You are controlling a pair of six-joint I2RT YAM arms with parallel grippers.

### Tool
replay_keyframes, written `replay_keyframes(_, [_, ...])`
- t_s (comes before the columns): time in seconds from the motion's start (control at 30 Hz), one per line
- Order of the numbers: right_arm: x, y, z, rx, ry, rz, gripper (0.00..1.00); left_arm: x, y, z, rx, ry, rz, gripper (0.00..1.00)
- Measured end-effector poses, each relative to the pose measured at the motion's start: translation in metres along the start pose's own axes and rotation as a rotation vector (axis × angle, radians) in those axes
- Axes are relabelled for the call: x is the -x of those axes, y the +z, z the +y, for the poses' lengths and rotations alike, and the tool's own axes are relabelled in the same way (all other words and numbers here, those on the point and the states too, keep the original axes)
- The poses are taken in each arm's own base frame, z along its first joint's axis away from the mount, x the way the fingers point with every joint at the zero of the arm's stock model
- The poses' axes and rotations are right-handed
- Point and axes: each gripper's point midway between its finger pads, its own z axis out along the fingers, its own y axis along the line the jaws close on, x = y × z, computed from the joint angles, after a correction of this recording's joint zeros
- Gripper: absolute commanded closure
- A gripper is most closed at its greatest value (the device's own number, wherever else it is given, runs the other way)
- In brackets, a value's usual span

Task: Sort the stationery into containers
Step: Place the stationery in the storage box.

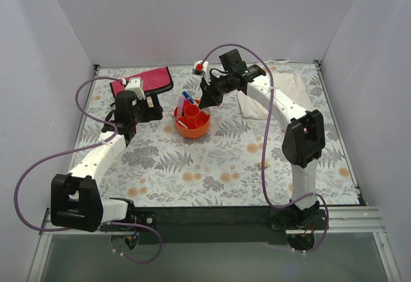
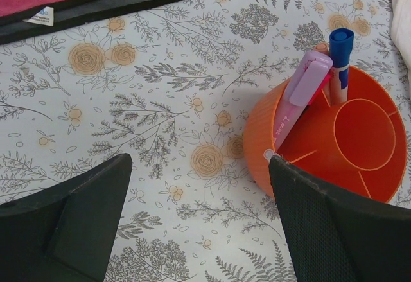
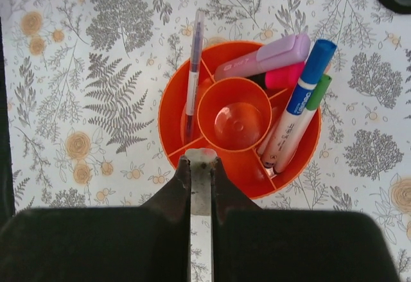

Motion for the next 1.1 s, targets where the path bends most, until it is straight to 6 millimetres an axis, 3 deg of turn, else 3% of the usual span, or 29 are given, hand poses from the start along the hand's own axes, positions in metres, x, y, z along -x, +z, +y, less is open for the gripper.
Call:
replay_keyframes(0.17, [0.011,0.008,0.003,0.023,-0.019,-0.029,0.99,0.000,0.000,0.002,0.005,-0.001,0.000,0.14])
replay_keyframes(0.43, [0.004,0.031,-0.001,0.020,0.010,-0.062,0.99,-0.004,0.006,0.004,0.013,0.012,0.031,0.14])
replay_keyframes(0.57, [-0.030,0.034,0.005,-0.038,0.063,-0.104,0.99,0.003,0.009,0.003,0.013,0.035,0.031,0.14])
replay_keyframes(0.63, [-0.036,0.032,0.006,-0.064,0.083,-0.124,0.99,0.007,0.010,0.003,0.014,0.046,0.029,0.14])
replay_keyframes(0.93, [0.003,0.012,0.002,-0.156,0.010,-0.289,0.99,0.007,0.021,0.008,0.026,0.071,0.054,0.14])
replay_keyframes(1.1, [0.007,0.012,-0.002,-0.175,0.006,-0.327,0.99,0.013,0.029,0.008,0.025,0.085,0.054,0.14])
